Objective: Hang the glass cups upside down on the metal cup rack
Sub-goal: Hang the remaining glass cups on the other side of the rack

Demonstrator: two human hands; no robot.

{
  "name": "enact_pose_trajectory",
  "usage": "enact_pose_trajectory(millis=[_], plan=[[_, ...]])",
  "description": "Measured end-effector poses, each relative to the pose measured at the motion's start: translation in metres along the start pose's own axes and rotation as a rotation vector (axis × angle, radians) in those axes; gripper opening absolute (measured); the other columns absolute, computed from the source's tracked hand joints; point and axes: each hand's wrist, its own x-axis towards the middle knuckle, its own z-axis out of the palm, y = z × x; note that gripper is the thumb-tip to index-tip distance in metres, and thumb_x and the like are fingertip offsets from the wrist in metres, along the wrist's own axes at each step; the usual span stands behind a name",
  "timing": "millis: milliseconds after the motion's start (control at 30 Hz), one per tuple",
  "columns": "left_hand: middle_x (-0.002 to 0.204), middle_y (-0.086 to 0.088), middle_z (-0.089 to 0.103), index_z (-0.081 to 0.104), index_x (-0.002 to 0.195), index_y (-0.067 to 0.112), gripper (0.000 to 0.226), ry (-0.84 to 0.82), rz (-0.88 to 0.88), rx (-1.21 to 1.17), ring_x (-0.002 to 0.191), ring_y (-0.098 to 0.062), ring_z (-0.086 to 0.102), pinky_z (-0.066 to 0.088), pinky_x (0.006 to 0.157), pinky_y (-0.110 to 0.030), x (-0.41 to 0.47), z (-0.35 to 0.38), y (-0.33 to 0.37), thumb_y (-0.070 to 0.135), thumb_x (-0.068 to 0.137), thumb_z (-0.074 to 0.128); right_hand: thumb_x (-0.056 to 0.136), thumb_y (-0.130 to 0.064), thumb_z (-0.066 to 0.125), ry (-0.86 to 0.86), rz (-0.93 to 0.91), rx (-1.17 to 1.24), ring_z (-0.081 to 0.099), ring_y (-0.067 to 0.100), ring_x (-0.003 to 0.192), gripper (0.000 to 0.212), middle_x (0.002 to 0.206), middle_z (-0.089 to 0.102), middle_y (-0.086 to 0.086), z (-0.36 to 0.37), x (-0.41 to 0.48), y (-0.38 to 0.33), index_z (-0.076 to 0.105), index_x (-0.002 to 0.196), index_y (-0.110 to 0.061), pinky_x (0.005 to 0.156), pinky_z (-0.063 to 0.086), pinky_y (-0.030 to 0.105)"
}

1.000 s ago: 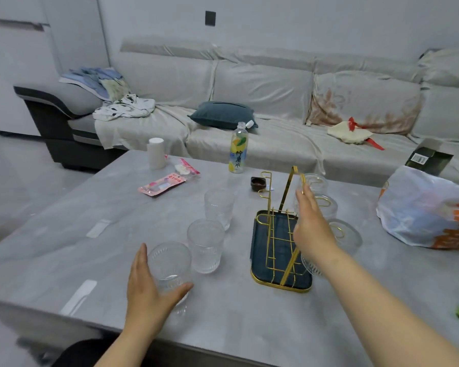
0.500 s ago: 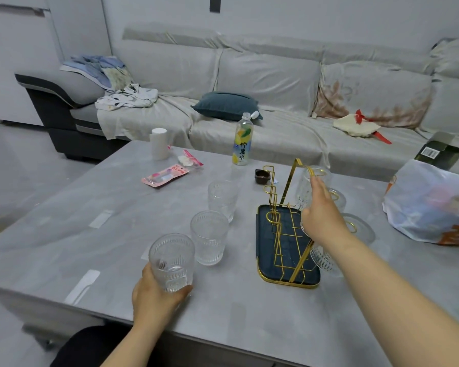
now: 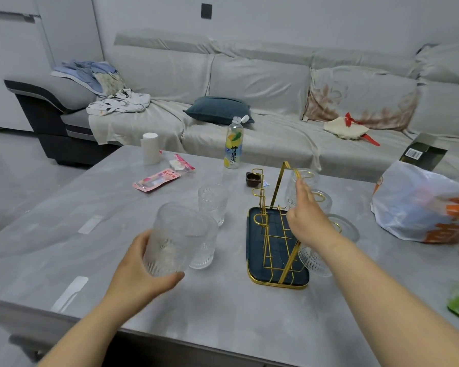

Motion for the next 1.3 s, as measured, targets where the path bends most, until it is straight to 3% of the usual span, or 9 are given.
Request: enact_pose_trajectory(millis=[133, 200, 367, 433, 533, 667, 800, 1033, 1300], plan=[[0.095, 0.028, 0.043, 0.037, 0.100, 0.043, 0.071, -0.231, 0.214, 0.203, 0.086, 0.004, 0.046, 0.033, 0.072, 0.003, 0.021, -0.006, 0.039, 0.040, 0.040, 0.074, 0.088, -0.003, 0.030, -0.039, -0.015, 0.002, -0.003, 0.020, 0.142, 0.064, 0.155, -0.009, 0.005, -0.003, -0.001, 0.002, -0.008, 0.140, -0.012, 0.114, 0.008, 0.032], [0.102, 0.021, 0.044, 0.043, 0.114, 0.034, 0.083, -0.314, 0.278, 0.296, 0.094, 0.001, 0.044, 0.030, 0.076, -0.001, 0.031, -0.002, 0.054, 0.050, 0.036, 0.067, 0.089, -0.004, 0.030, -0.035, -0.019, 0.010, -0.003, 0.020, 0.142, 0.064, 0.155, -0.008, 0.005, -0.003, -0.002, 0.003, -0.007, 0.140, -0.012, 0.114, 0.009, 0.032], [0.123, 0.004, 0.046, 0.041, 0.125, 0.022, 0.082, -0.418, 0.395, 0.480, 0.106, -0.006, 0.042, 0.028, 0.083, -0.011, 0.059, 0.012, 0.082, 0.030, 0.053, 0.080, 0.091, -0.011, 0.032, -0.026, -0.029, 0.025, -0.001, 0.021, 0.142, 0.062, 0.155, -0.006, 0.007, -0.002, -0.003, 0.004, -0.006, 0.140, -0.012, 0.115, 0.009, 0.034], [0.125, 0.002, 0.046, 0.039, 0.126, 0.023, 0.082, -0.450, 0.442, 0.563, 0.106, -0.008, 0.042, 0.027, 0.080, -0.010, 0.068, 0.018, 0.093, 0.032, 0.055, 0.080, 0.092, -0.014, 0.032, -0.022, -0.031, 0.029, -0.001, 0.022, 0.142, 0.062, 0.155, -0.005, 0.007, -0.003, -0.002, 0.004, -0.006, 0.140, -0.011, 0.115, 0.008, 0.035], [0.129, -0.001, 0.047, 0.035, 0.126, 0.024, 0.084, -0.509, 0.464, 0.711, 0.114, -0.017, 0.044, 0.034, 0.093, -0.023, 0.078, 0.030, 0.109, 0.035, 0.055, 0.080, 0.093, -0.020, 0.033, -0.023, -0.039, 0.021, -0.002, 0.021, 0.142, 0.062, 0.155, -0.005, 0.008, -0.003, -0.002, 0.004, -0.006, 0.140, -0.011, 0.115, 0.007, 0.035], [0.122, -0.007, 0.050, 0.032, 0.119, 0.024, 0.081, -0.581, 0.433, 0.823, 0.101, -0.021, 0.045, 0.042, 0.085, -0.032, 0.088, 0.048, 0.122, 0.032, 0.055, 0.081, 0.093, -0.025, 0.032, -0.025, -0.040, 0.023, -0.001, 0.022, 0.142, 0.062, 0.155, -0.007, 0.007, -0.004, -0.002, 0.004, -0.006, 0.140, -0.012, 0.115, 0.008, 0.038], [0.117, -0.007, 0.049, 0.033, 0.118, 0.024, 0.078, -0.638, 0.449, 0.822, 0.090, -0.014, 0.036, 0.035, 0.078, -0.026, 0.089, 0.065, 0.122, 0.029, 0.057, 0.081, 0.093, -0.026, 0.033, -0.021, -0.037, 0.019, 0.000, 0.022, 0.142, 0.062, 0.155, -0.007, 0.007, -0.004, -0.001, 0.003, -0.006, 0.140, -0.013, 0.115, 0.010, 0.039], [0.132, -0.003, 0.041, 0.038, 0.124, 0.023, 0.075, -0.703, 0.546, 0.737, 0.120, -0.021, 0.034, 0.034, 0.098, -0.031, 0.084, 0.095, 0.113, 0.028, 0.060, 0.078, 0.093, -0.026, 0.035, -0.003, -0.038, 0.021, 0.000, 0.023, 0.142, 0.064, 0.155, -0.007, 0.007, -0.001, 0.001, 0.005, -0.006, 0.140, -0.013, 0.114, 0.011, 0.038], [0.136, -0.002, 0.044, 0.037, 0.128, 0.020, 0.077, -0.635, 0.511, 0.518, 0.124, -0.015, 0.033, 0.028, 0.102, -0.026, 0.080, 0.103, 0.098, 0.033, 0.063, 0.075, 0.092, -0.025, 0.036, 0.023, -0.031, 0.032, 0.001, 0.024, 0.142, 0.064, 0.155, -0.003, 0.008, 0.002, 0.003, 0.006, -0.004, 0.141, -0.014, 0.114, 0.010, 0.038]])
